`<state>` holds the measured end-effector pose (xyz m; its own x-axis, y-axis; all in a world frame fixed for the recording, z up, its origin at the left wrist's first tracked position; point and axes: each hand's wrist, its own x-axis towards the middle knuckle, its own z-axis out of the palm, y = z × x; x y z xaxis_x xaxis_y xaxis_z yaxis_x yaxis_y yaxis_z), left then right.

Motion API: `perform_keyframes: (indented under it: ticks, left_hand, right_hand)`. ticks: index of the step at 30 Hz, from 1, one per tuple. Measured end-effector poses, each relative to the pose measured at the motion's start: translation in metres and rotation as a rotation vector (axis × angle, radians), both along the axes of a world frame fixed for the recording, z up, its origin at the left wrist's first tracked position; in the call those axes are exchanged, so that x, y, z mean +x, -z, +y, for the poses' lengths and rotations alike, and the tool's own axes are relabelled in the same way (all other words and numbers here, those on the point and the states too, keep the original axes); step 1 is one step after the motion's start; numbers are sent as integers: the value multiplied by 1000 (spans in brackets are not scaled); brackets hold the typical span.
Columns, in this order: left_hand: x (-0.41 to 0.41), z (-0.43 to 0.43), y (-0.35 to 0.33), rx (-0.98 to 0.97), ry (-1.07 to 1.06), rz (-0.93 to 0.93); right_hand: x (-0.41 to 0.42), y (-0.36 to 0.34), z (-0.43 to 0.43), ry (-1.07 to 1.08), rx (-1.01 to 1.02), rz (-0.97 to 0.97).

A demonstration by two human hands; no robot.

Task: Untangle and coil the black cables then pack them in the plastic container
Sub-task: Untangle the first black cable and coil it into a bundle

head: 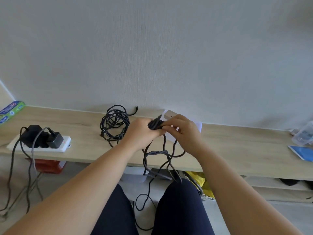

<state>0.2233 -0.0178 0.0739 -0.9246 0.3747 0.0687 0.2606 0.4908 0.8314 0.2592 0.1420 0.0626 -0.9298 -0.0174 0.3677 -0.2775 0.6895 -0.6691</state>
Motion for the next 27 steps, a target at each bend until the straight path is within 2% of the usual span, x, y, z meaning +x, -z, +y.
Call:
perform_keyframes:
  ticks: [4, 6, 8, 13, 16, 19, 22, 25, 27]
  left_hand:
    - [-4, -2, 2, 138, -124, -121]
    - [-7, -7, 2, 273, -157, -207]
    - [-6, -9, 0, 352, -136, -234]
    - [4, -8, -10, 402, -14, -185]
    - [7, -10, -14, 495, 34, -195]
    - [10, -9, -13, 552, 42, -170]
    - [9, -11, -10, 498, -5, -121]
    - [5, -15, -6, 265, -50, -9]
    - [0, -21, -4, 111, -102, 40]
  right_hand:
    - [17, 20, -2, 354, -361, 4]
    - [26, 33, 10, 435, -279, -68]
    - [32, 44, 17, 424, -155, -194]
    - [28, 44, 13, 455, -168, -239]
    - [24, 41, 10, 452, -12, -386]
    - [18, 37, 8, 385, -53, -541]
    - [14, 34, 8, 335, -243, -575]
    - [11, 28, 11, 347, -395, -503]
    - [9, 19, 15, 380, -634, -430]
